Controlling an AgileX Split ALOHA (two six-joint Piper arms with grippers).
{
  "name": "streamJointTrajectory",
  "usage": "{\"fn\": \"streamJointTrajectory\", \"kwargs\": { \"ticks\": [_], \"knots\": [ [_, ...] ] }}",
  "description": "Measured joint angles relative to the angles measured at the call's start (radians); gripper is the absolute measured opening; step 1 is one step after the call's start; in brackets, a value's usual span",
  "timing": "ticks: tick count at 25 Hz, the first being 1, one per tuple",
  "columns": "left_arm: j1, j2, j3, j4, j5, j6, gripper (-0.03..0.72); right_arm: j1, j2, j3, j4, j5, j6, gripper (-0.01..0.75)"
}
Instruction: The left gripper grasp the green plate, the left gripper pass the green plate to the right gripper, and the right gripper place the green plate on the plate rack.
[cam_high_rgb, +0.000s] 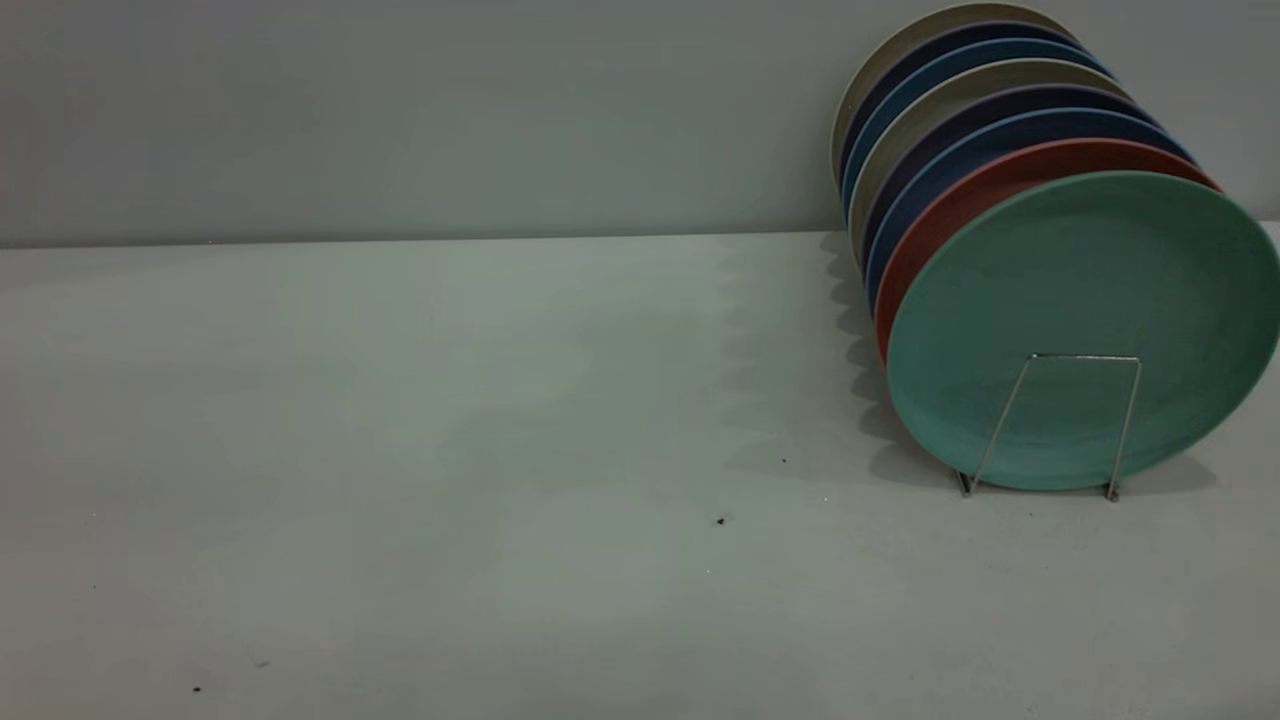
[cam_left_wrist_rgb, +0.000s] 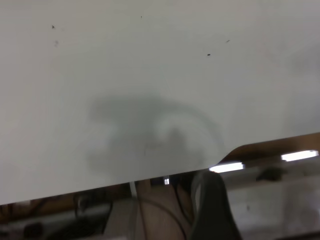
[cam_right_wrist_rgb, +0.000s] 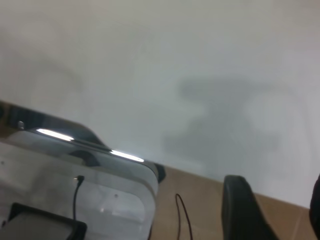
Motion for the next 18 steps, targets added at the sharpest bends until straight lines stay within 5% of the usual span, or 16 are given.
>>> {"fn": "streamJointTrajectory", "kwargs": {
  "ticks": [10,18],
  "knots": [
    [0.000,-0.490,0.214,-0.033,0.006,-0.091,0.563,0.002,-0.519,0.291,0.017,0.010,0.021,0.349],
    [-0.029,-0.645,0.302,-0.052,0.000,-0.087,0.563,0.002,-0.873,0.432,-0.050,-0.056,-0.024,0.349]
  ]
}}
